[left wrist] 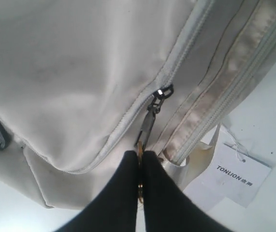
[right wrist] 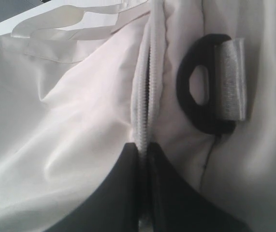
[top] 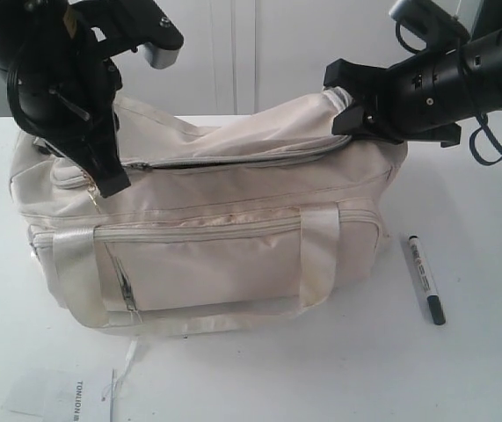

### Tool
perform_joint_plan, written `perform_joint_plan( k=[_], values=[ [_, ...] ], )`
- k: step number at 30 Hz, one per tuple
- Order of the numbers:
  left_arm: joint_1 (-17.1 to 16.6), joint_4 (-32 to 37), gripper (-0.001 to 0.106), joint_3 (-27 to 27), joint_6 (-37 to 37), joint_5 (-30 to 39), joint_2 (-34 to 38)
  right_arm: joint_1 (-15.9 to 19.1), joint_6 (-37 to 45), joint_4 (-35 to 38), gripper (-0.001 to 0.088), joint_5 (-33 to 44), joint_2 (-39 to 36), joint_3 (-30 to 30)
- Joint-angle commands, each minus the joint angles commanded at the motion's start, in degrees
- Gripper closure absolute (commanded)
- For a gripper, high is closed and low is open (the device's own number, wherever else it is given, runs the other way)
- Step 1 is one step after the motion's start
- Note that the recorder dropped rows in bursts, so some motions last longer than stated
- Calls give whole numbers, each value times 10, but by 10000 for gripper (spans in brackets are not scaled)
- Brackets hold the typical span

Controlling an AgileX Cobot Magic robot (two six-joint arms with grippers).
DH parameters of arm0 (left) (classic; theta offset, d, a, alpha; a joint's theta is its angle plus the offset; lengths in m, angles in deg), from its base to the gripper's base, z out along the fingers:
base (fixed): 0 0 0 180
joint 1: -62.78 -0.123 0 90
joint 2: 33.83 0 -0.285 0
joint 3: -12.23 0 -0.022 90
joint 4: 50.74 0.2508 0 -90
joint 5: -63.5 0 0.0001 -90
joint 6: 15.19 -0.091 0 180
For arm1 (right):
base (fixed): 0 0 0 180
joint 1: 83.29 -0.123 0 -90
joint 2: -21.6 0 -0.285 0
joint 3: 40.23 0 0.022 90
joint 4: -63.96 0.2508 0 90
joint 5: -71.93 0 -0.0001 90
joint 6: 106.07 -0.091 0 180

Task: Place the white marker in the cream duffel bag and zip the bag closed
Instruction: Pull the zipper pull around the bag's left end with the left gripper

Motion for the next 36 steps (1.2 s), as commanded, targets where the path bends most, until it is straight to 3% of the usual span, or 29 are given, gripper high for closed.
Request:
perform_joint_plan(
  k=[17,24,36],
  values=[
    [0,10,1053,5,-26,0,0,0,0,0,868,-1,0,0],
    [-40,3,1053,32,-9,0,-3,0,0,-4,868,-1,0,0],
    [-40,7,1053,34,-11,0,-7,0,0,-12,868,0,0,0]
  ],
)
